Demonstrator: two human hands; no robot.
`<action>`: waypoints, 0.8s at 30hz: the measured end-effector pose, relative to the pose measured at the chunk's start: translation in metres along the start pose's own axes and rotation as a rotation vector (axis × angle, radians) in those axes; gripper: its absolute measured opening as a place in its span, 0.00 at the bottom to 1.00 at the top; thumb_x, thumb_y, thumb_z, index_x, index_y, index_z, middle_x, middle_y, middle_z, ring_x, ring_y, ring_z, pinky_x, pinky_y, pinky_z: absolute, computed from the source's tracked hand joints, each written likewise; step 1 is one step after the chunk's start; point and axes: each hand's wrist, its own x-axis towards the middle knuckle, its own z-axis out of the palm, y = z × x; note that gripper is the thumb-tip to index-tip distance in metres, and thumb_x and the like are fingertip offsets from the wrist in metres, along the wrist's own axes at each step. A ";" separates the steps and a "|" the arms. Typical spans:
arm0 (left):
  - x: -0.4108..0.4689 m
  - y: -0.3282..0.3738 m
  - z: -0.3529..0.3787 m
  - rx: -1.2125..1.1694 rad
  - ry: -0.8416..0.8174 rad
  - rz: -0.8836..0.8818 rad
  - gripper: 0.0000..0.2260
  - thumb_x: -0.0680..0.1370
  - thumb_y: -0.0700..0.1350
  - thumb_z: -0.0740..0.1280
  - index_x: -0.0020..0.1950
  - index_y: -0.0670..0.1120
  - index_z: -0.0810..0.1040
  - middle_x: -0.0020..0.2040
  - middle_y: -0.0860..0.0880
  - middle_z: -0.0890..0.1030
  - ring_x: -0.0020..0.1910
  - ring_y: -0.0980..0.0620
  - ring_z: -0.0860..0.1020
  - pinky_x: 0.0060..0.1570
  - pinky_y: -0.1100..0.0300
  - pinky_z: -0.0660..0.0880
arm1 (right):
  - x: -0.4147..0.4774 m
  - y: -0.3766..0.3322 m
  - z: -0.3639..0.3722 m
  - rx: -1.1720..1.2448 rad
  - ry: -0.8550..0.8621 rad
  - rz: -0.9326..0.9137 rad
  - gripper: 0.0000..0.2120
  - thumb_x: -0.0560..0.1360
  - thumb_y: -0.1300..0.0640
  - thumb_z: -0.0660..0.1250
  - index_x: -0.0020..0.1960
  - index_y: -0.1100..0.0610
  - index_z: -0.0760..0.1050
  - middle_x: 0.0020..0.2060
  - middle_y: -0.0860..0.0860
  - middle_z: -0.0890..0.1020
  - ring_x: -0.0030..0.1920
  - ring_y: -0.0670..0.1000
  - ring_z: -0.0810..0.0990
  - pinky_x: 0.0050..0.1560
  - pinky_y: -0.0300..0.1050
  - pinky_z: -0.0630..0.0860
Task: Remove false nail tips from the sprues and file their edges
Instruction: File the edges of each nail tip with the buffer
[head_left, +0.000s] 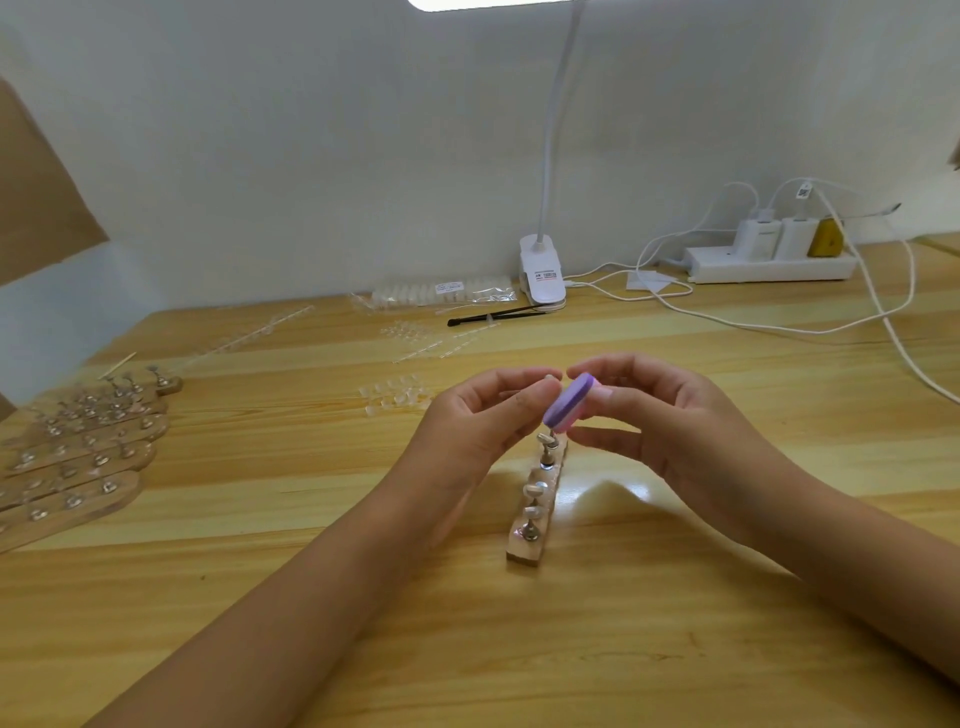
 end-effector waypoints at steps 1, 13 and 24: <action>0.000 -0.001 0.000 0.000 0.006 -0.003 0.11 0.70 0.51 0.75 0.51 0.51 0.86 0.51 0.48 0.86 0.52 0.54 0.83 0.56 0.62 0.77 | 0.000 0.001 -0.001 0.006 0.019 -0.007 0.16 0.69 0.53 0.71 0.55 0.57 0.81 0.50 0.56 0.85 0.53 0.55 0.84 0.51 0.43 0.81; -0.002 0.000 0.006 -0.183 0.001 -0.058 0.11 0.70 0.45 0.72 0.51 0.44 0.84 0.49 0.46 0.86 0.48 0.54 0.83 0.47 0.68 0.78 | -0.003 0.014 0.007 0.004 0.020 -0.090 0.09 0.70 0.56 0.72 0.51 0.52 0.82 0.51 0.54 0.85 0.54 0.55 0.84 0.58 0.45 0.79; -0.002 0.001 0.007 -0.180 0.046 -0.061 0.10 0.68 0.47 0.73 0.48 0.46 0.86 0.48 0.47 0.86 0.47 0.55 0.83 0.47 0.68 0.78 | -0.002 0.013 0.008 0.015 0.116 -0.150 0.11 0.70 0.55 0.73 0.52 0.55 0.79 0.49 0.52 0.85 0.52 0.53 0.85 0.56 0.43 0.80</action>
